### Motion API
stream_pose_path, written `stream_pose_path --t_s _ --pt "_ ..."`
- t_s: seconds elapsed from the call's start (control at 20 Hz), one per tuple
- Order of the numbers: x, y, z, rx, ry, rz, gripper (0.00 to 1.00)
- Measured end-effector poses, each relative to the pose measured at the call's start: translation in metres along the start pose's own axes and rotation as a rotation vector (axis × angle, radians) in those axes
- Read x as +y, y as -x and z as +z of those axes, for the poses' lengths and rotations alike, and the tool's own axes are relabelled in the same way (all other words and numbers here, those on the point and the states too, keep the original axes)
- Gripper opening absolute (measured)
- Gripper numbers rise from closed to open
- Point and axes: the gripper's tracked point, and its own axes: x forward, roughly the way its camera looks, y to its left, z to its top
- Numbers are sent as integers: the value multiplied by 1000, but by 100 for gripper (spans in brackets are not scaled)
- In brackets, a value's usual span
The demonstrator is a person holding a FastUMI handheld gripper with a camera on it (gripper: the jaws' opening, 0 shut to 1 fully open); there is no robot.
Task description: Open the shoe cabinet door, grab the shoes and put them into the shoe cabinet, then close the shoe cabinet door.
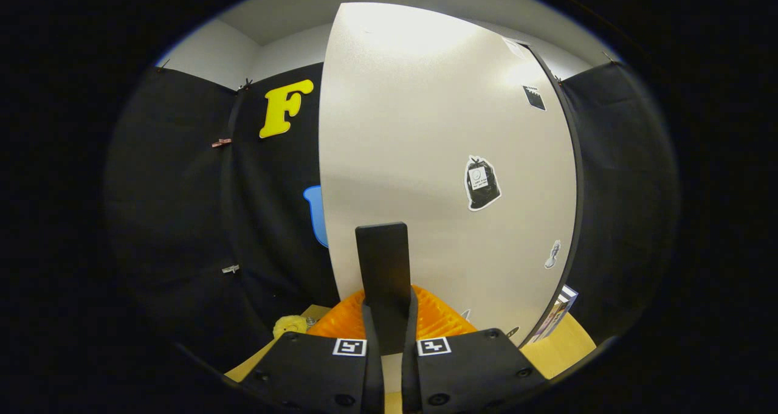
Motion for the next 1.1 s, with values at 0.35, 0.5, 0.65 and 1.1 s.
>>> stream_pose_path --t_s 0.35,0.5,0.65,1.1 --pt "-16 33 0 0 -8 8 15" --pt "-26 48 1 0 -1 10 15" --pt "-37 64 2 2 -8 8 15" --pt "-80 106 3 19 -21 30 15"
